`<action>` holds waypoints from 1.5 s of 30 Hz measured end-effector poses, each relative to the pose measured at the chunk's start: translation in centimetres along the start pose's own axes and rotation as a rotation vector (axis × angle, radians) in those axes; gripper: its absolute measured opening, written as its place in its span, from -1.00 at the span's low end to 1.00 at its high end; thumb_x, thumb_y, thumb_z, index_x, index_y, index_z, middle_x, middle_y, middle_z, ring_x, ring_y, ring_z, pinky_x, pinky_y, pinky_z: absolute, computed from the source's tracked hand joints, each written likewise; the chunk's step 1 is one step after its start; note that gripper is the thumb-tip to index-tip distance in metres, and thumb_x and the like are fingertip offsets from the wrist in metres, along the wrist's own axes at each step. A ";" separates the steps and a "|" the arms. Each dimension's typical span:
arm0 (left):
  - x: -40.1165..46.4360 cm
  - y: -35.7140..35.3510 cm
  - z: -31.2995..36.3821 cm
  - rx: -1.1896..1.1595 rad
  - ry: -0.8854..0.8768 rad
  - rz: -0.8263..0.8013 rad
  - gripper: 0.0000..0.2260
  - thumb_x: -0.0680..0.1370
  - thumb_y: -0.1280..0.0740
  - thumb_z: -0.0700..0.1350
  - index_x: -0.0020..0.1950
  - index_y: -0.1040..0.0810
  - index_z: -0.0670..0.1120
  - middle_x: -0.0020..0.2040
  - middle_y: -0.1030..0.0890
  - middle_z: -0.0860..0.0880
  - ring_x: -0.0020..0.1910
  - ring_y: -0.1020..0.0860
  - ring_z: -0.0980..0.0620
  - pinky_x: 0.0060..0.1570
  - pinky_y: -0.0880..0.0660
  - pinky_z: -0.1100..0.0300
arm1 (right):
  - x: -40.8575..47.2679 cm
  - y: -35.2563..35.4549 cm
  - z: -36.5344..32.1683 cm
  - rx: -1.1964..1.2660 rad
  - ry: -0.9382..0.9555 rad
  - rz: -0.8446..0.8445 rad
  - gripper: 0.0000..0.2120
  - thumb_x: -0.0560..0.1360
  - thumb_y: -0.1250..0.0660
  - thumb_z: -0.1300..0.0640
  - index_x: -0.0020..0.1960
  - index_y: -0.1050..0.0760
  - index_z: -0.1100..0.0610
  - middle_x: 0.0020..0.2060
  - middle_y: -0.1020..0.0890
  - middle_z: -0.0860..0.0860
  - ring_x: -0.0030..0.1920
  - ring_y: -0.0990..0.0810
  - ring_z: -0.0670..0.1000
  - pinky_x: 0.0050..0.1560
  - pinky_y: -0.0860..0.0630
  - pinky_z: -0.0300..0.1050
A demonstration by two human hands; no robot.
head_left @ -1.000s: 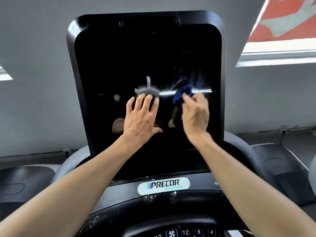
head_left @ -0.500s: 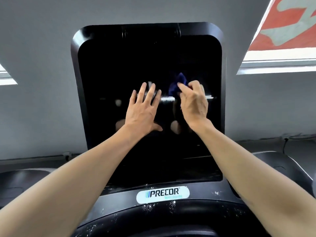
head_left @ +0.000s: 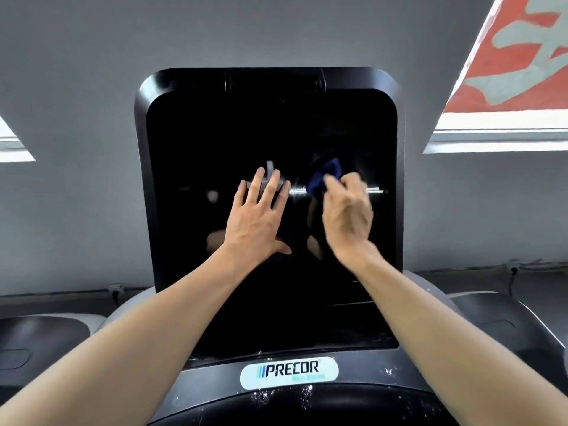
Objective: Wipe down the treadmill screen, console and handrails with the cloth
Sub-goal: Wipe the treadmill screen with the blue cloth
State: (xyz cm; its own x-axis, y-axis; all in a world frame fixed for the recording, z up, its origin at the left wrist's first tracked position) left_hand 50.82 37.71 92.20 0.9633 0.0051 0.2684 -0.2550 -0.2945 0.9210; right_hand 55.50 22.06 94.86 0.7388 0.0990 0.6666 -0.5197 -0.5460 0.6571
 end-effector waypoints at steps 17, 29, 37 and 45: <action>-0.2 0.1 -0.2 -0.024 -0.011 0.009 0.22 0.29 -0.37 0.54 0.66 0.23 -0.02 0.66 0.22 -0.08 0.62 0.26 -0.19 0.59 0.09 -0.18 | 6.6 1.1 1.3 -0.031 -0.149 0.076 -0.81 0.57 -0.25 0.31 0.13 -0.51 0.15 0.05 -0.49 0.11 0.05 -0.46 0.15 -0.20 -0.47 -0.02; -0.2 0.1 -0.6 -0.068 -0.019 0.027 0.22 0.27 -0.37 0.54 0.66 0.18 0.01 0.66 0.20 -0.05 0.63 0.26 -0.17 0.59 0.10 -0.16 | 7.7 1.4 0.6 -0.055 -0.061 0.060 -0.89 0.55 -0.28 0.32 0.04 -0.49 0.17 0.01 -0.49 0.09 0.01 -0.46 0.14 -0.22 -0.44 -0.03; -0.3 0.1 -0.6 -0.104 -0.026 0.029 0.21 0.26 -0.40 0.52 0.67 0.12 0.02 0.67 0.18 -0.04 0.63 0.24 -0.16 0.59 0.09 -0.16 | 10.4 1.3 -1.3 -0.066 0.125 -0.010 -0.73 0.58 -0.24 0.28 0.23 -0.53 0.10 0.09 -0.50 0.05 0.06 -0.44 0.08 -0.20 -0.44 -0.04; -0.2 0.3 -0.5 -0.104 -0.014 -0.001 0.21 0.27 -0.42 0.51 0.66 0.16 0.02 0.67 0.19 -0.04 0.63 0.26 -0.16 0.59 0.12 -0.16 | 7.6 -0.7 -3.5 -0.176 0.435 -0.044 -0.65 0.53 -0.27 0.29 0.30 -0.51 0.15 0.07 -0.54 0.10 0.03 -0.50 0.16 -0.21 -0.54 0.05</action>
State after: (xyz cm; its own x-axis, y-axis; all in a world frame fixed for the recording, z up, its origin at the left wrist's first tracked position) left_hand 50.56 38.07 92.52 0.9645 -0.0079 0.2639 -0.2604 -0.1935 0.9459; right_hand 59.98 26.13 100.77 0.5332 0.4789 0.6974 -0.5844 -0.3876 0.7129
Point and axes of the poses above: each hand's wrist, its own x-axis towards the middle knuckle, its own y-axis out of the back of the hand, z = x × y, the point moved 6 cm from there along x, towards the middle knuckle
